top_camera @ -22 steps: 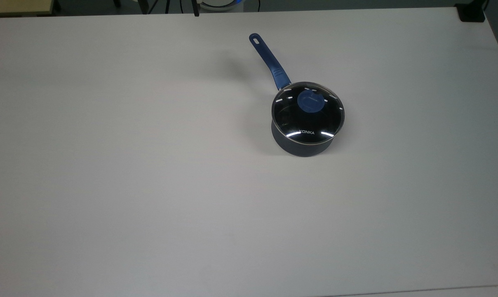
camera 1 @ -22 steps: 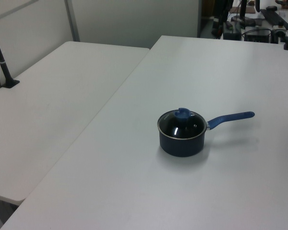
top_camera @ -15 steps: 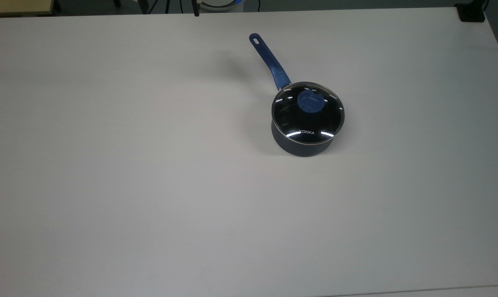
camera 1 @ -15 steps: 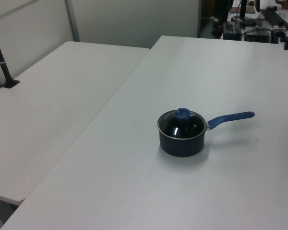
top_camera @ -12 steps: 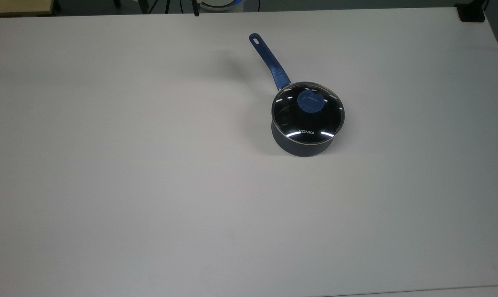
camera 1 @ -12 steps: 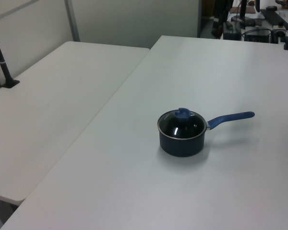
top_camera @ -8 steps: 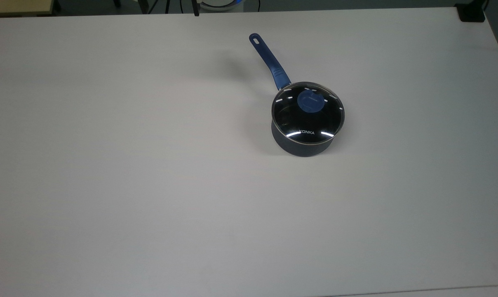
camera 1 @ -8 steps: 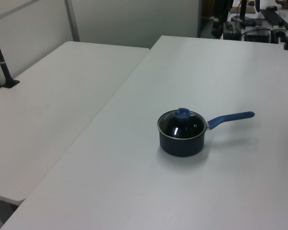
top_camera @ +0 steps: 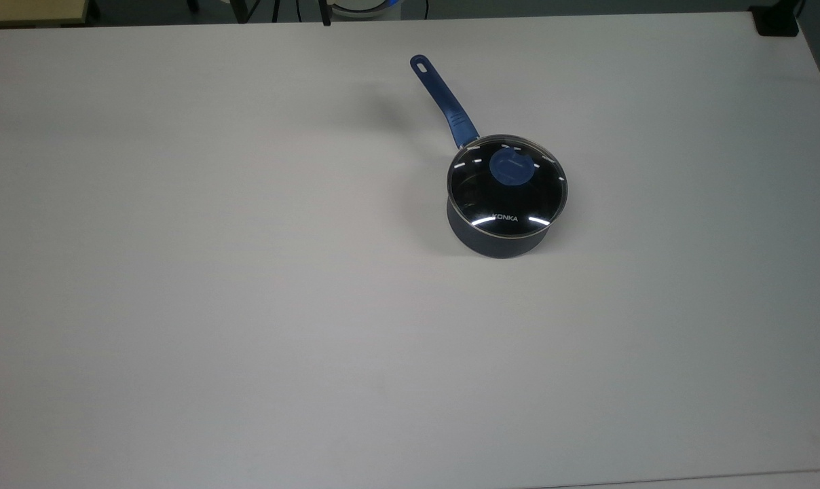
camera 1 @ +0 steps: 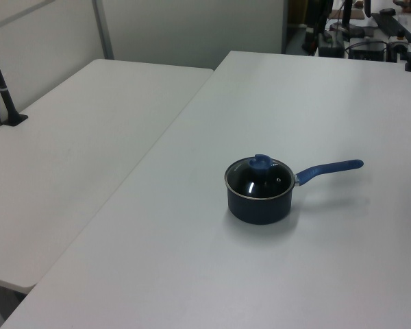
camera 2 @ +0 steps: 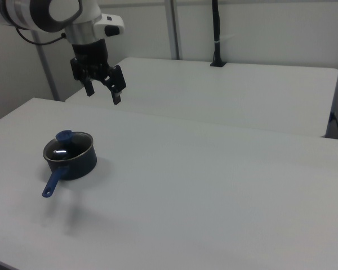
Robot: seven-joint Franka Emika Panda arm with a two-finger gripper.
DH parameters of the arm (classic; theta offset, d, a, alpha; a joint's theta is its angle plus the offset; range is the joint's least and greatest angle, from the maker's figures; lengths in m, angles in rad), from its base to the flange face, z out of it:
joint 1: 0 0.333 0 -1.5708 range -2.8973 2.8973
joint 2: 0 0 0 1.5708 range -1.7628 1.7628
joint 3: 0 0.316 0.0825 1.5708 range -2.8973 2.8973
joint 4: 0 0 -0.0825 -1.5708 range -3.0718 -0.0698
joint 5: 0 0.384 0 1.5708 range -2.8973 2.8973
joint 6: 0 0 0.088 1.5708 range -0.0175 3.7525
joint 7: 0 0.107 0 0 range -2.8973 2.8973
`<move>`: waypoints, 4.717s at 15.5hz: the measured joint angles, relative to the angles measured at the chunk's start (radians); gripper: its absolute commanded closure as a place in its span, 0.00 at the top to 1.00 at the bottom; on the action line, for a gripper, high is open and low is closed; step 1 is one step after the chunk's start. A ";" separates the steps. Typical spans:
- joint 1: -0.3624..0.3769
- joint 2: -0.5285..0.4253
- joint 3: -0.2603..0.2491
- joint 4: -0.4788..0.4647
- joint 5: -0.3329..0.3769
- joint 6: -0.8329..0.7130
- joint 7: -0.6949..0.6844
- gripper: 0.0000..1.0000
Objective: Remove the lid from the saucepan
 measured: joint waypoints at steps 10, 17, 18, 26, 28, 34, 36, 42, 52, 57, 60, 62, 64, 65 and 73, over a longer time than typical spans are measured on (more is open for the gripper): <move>0.000 0.001 0.012 -0.013 -0.003 -0.023 -0.082 1.00; 0.076 0.028 0.072 -0.017 -0.002 -0.007 0.115 1.00; 0.114 0.047 0.076 -0.018 -0.002 0.019 0.194 1.00; 0.326 0.253 0.080 -0.016 -0.007 0.205 0.521 1.00; 0.353 0.297 0.080 -0.011 -0.024 0.223 0.557 1.00; 0.384 0.383 0.080 -0.010 -0.069 0.316 0.665 1.00; 0.385 0.398 0.081 -0.009 -0.075 0.317 0.672 0.91; 0.387 0.404 0.093 -0.005 -0.112 0.317 0.690 0.52; 0.298 0.305 0.090 0.025 -0.121 0.160 0.445 0.52; 0.095 0.220 0.086 -0.076 -0.166 0.091 0.072 0.52; -0.007 0.215 0.085 -0.148 -0.207 0.153 -0.030 0.52; -0.048 0.215 0.085 -0.228 -0.246 0.257 -0.044 0.52; -0.074 0.218 0.085 -0.318 -0.265 0.381 -0.044 0.52; -0.084 0.222 0.085 -0.355 -0.267 0.434 -0.044 0.52; -0.099 0.253 0.086 -0.405 -0.268 0.521 0.005 1.00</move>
